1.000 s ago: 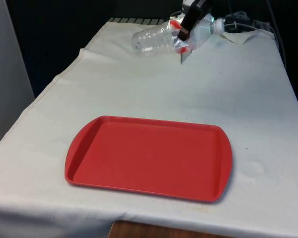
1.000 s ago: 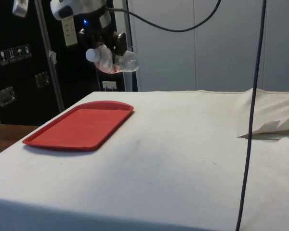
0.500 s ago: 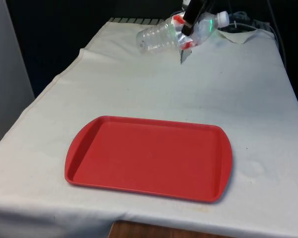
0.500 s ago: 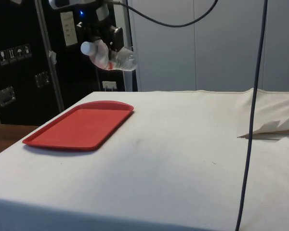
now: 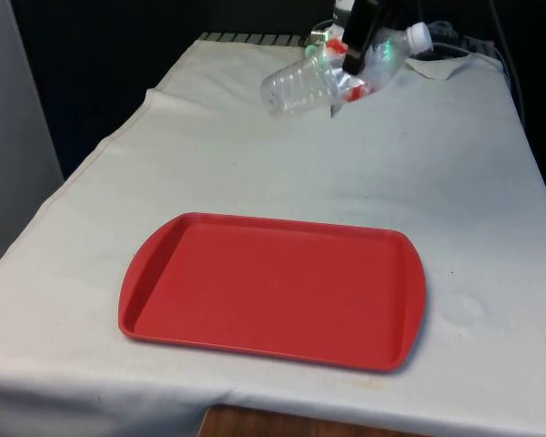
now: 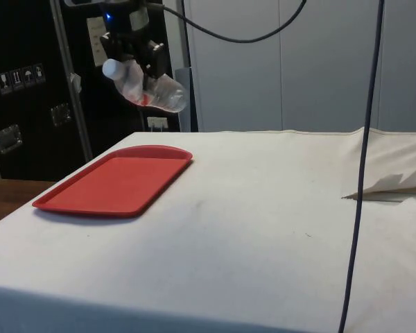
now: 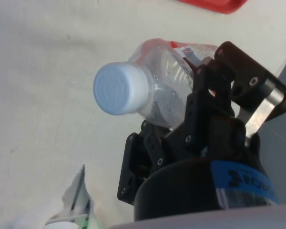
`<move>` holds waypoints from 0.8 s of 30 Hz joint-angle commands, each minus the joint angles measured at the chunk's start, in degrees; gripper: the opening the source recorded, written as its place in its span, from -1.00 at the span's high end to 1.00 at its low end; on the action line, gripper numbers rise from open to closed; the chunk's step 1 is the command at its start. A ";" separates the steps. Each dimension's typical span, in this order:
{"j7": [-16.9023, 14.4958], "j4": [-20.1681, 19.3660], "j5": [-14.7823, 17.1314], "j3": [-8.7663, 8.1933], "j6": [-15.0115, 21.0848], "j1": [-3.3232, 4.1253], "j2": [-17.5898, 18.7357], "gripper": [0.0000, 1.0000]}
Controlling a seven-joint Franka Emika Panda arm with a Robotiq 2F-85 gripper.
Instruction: Place the bottle upright on the tray.
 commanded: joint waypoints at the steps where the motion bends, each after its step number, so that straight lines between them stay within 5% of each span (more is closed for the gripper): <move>1: -0.17 0.46 0.92 0.00 1.15 -0.17 0.46 0.33; 24: -0.80 2.52 7.05 -1.43 11.52 -0.29 3.44 0.33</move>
